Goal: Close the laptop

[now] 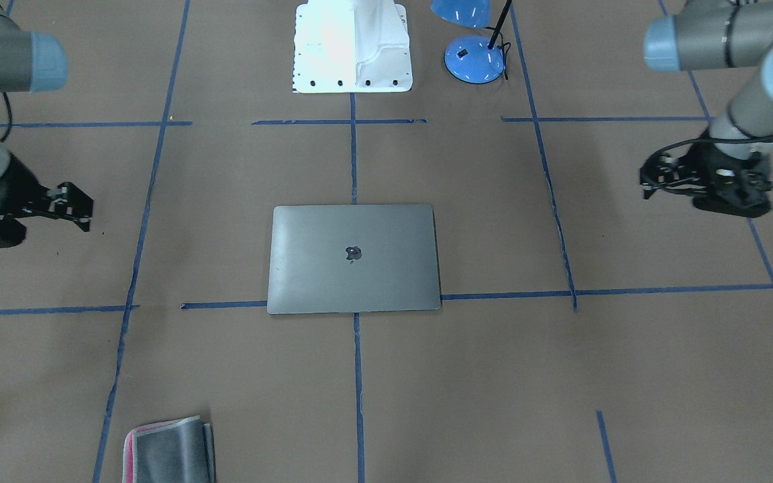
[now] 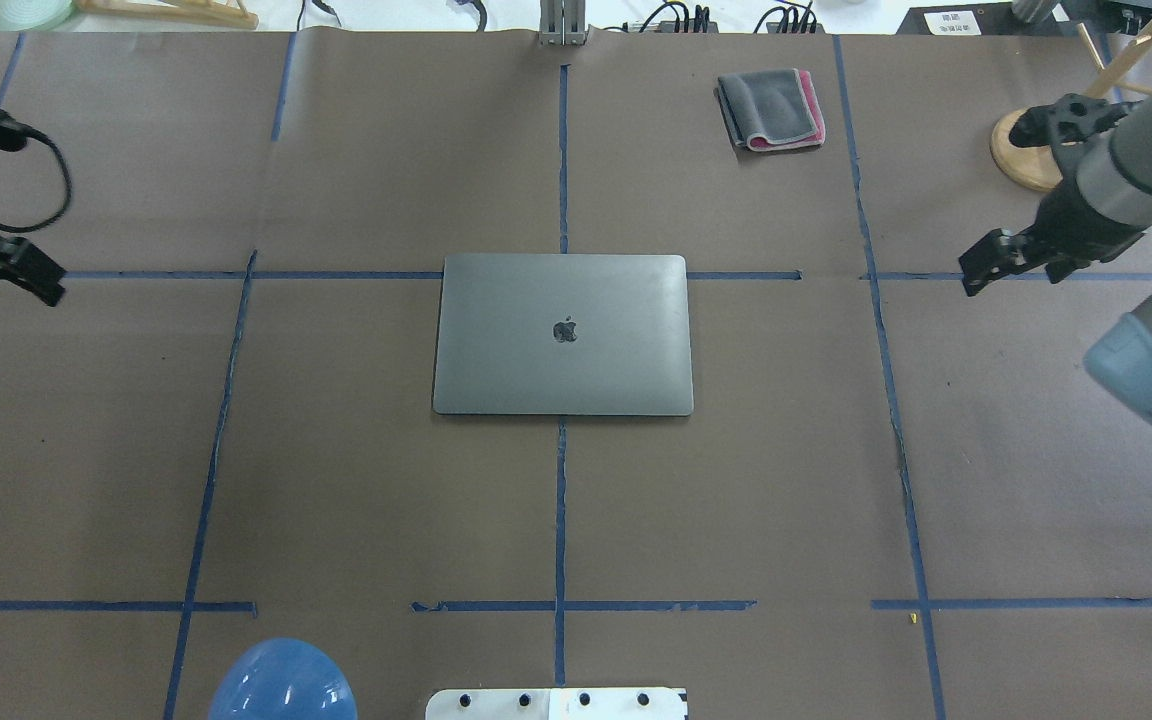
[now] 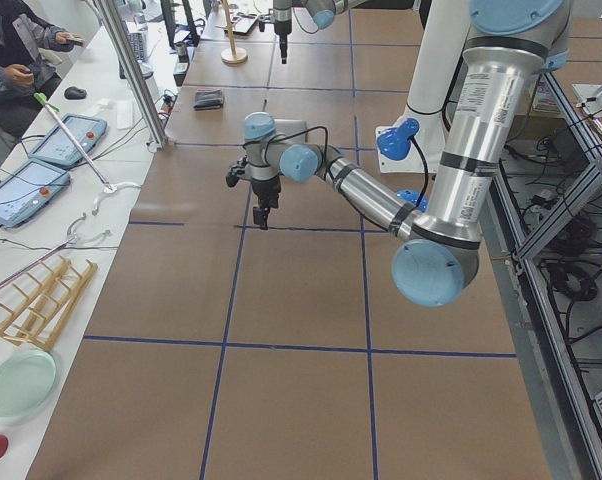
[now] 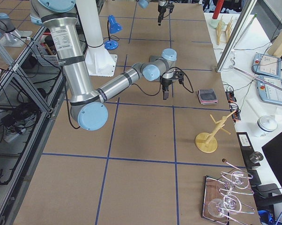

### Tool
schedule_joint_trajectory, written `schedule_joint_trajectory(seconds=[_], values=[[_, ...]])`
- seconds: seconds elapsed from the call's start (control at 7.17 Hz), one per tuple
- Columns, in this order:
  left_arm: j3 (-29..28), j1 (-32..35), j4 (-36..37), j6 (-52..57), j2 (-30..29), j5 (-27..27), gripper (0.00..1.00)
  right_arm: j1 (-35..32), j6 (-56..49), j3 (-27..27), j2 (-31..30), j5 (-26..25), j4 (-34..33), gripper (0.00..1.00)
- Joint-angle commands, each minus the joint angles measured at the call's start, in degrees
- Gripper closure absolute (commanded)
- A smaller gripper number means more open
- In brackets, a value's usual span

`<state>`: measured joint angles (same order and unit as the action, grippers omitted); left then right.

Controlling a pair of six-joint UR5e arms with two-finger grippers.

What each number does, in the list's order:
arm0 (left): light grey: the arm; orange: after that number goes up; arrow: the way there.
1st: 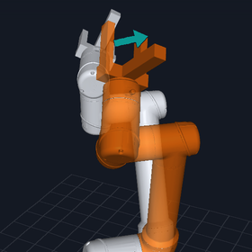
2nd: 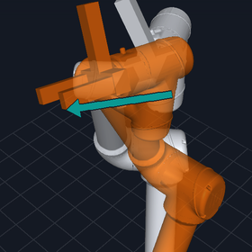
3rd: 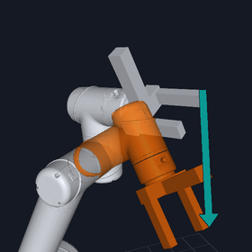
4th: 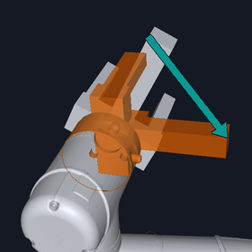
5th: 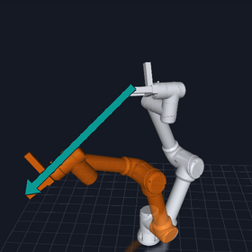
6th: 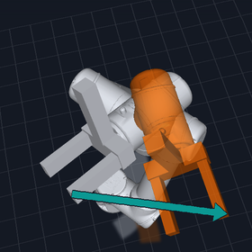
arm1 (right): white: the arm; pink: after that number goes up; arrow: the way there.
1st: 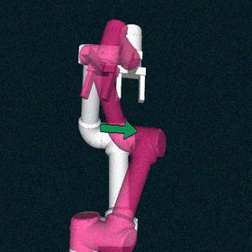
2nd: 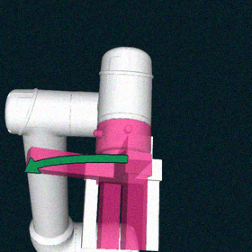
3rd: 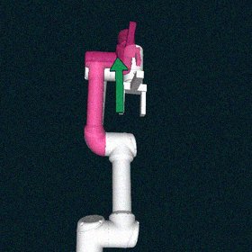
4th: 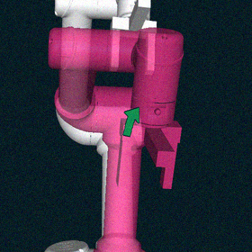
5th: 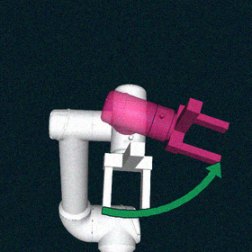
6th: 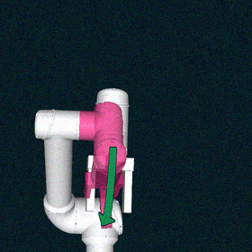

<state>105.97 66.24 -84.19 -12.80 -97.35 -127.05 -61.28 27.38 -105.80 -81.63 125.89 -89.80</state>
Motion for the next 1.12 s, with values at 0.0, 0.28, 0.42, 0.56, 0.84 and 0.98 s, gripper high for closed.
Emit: schedule_joint_trajectory(seconds=[0.0, 0.28, 0.42, 0.56, 0.84, 0.98], values=[[-3.66, 13.6, 0.08, 19.83, 7.49, -3.29, 0.0, -11.96, -19.73, -0.55, -9.82, 5.83, -0.02, 0.0], [-3.14, 21.71, 0.16, 22.47, 14.43, -7.57, 0.0, -18.94, -26.83, -0.29, -17.12, 7.44, 0.41, 0.0], [-3.92, 22.26, -0.1, 22.55, 15.86, -7.6, 0.0, -19.74, -26.85, -0.11, -17.76, 6.83, 0.42, 0.0], [-3.41, 22.27, -0.01, 22.46, 16.57, -7.6, 0.0, -19.75, -26.24, -0.11, -18.29, 6.74, 0.42, 0.0], [-3.66, 22.36, -0.89, 22.46, 18.25, -7.51, 0.0, -19.75, -26.06, -0.02, -19.26, 6.56, 0.59, 0.0], [-3.14, 22.36, -0.72, 22.64, 18.77, -7.07, 0.0, -19.67, -25.88, 0.41, -19.35, 6.65, 0.59, 0.0]])
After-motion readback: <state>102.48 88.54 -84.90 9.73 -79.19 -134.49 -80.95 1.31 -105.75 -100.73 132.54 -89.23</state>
